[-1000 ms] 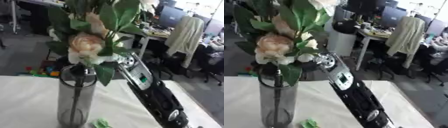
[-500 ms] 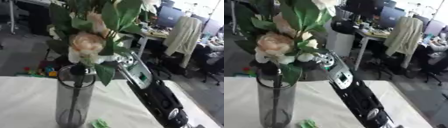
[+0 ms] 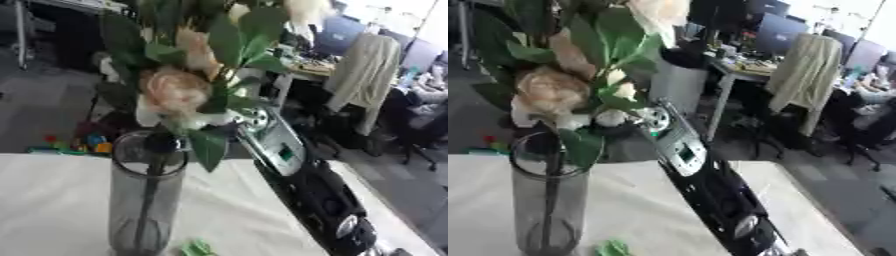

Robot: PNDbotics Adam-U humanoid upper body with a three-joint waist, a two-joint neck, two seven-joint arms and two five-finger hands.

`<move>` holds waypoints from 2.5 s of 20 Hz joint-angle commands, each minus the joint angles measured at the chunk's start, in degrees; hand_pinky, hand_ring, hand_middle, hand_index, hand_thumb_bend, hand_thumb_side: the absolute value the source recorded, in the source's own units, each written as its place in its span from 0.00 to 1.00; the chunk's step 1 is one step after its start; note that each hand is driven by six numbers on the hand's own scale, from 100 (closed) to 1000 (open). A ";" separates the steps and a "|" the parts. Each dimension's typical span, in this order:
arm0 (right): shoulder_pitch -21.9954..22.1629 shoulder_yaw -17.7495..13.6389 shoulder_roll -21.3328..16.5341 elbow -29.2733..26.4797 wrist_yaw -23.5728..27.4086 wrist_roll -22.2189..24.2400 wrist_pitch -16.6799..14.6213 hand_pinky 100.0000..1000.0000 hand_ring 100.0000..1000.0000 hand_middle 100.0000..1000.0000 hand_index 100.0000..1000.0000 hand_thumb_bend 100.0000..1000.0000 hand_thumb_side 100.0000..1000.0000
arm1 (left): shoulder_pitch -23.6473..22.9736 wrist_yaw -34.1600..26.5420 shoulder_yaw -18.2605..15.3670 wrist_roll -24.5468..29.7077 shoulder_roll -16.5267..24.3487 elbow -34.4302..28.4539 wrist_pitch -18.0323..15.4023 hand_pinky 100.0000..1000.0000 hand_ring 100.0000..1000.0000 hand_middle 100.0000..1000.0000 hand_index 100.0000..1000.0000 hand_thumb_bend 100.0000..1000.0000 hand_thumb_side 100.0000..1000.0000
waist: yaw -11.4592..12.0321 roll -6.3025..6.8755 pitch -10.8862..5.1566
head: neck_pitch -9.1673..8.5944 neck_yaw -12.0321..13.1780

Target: Arrange flowers into the vase.

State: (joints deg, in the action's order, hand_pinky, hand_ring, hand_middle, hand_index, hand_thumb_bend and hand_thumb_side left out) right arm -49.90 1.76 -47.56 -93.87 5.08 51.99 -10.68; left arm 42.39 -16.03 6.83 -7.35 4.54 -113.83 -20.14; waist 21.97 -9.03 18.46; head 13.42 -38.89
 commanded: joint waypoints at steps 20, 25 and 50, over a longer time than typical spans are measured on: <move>0.88 1.57 -7.05 2.94 0.28 -0.02 -6.13 1.00 1.00 1.00 1.00 0.46 0.92 | 0.08 0.34 0.23 -0.06 1.17 -0.76 0.64 0.69 0.82 0.71 0.89 0.18 0.97 | -0.74 -1.46 -2.65 | 2.73 15.52; 1.53 1.20 -8.09 2.41 2.15 -0.02 -6.41 1.00 1.00 1.00 1.00 0.46 0.93 | 0.09 0.51 0.16 -0.19 1.35 -0.76 0.64 0.69 0.82 0.71 0.89 0.18 0.97 | -0.91 -1.64 -2.56 | 3.69 20.77; 6.14 -2.10 -12.89 -2.93 11.55 -0.02 -5.49 1.00 1.00 1.00 1.00 0.45 0.98 | -0.03 1.04 0.15 -0.52 2.13 -0.76 0.66 0.69 0.82 0.71 0.89 0.18 0.97 | -2.68 -2.20 -1.96 | 4.72 23.98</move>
State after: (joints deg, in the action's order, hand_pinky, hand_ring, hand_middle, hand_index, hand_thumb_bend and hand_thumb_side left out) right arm -43.26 0.94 -57.52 -95.71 15.82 50.89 -15.10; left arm 41.81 -15.28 6.85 -7.72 5.73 -113.83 -19.53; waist 19.45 -11.70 17.64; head 18.03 -14.72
